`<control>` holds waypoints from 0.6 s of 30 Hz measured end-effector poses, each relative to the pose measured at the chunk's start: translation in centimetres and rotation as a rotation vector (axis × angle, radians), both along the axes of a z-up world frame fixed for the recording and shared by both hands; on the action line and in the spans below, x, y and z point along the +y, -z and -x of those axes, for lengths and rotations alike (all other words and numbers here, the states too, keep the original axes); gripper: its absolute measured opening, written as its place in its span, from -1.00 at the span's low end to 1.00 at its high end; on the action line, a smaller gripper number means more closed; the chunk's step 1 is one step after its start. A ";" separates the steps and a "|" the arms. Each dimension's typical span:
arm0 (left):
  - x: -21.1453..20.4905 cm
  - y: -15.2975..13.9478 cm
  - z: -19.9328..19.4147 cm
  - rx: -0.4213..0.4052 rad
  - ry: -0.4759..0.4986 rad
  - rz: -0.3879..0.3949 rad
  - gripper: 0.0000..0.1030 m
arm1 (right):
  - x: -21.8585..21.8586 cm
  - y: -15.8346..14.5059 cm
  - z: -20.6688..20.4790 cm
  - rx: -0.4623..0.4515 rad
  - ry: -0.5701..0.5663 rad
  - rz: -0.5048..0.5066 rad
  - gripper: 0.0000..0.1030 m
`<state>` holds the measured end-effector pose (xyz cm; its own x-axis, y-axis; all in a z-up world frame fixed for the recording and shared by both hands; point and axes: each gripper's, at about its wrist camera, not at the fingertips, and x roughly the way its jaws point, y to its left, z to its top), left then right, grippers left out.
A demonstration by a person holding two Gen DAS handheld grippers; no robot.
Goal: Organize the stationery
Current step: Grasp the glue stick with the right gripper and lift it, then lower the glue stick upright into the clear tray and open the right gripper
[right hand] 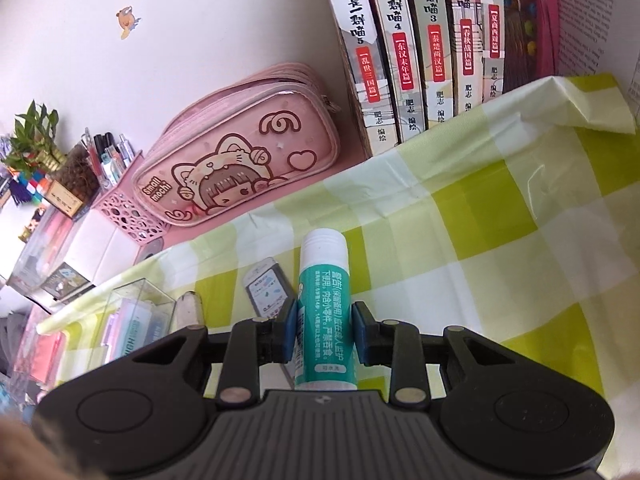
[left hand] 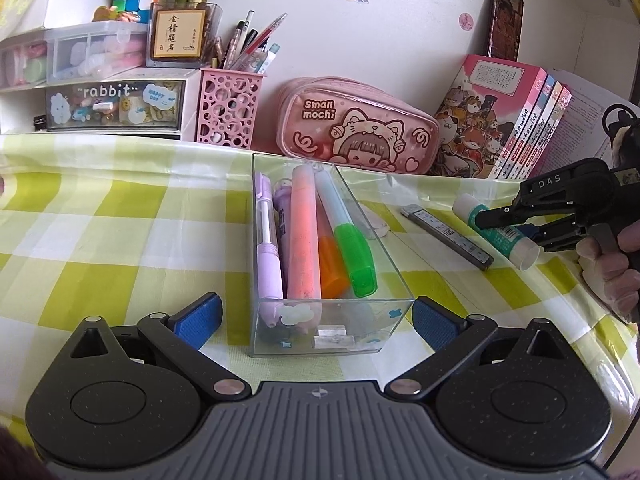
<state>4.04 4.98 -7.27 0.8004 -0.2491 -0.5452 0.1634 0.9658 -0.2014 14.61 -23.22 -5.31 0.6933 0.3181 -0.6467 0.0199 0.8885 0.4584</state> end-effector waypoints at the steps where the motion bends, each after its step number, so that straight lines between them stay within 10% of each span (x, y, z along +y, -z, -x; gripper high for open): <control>1: 0.0 0.0 -0.1 0.004 0.002 -0.002 0.88 | 0.1 -0.1 0.2 -0.001 0.000 -0.024 -0.02; 18: 0.2 0.1 -0.1 0.006 0.006 0.024 0.90 | 8.5 -2.1 1.1 -0.026 -0.101 -0.340 -0.01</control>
<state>4.16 5.17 -7.33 0.7953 -0.2672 -0.5441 0.1681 0.9596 -0.2256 13.56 -14.68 -3.20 0.6619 0.5803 -0.4744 -0.0761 0.6816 0.7277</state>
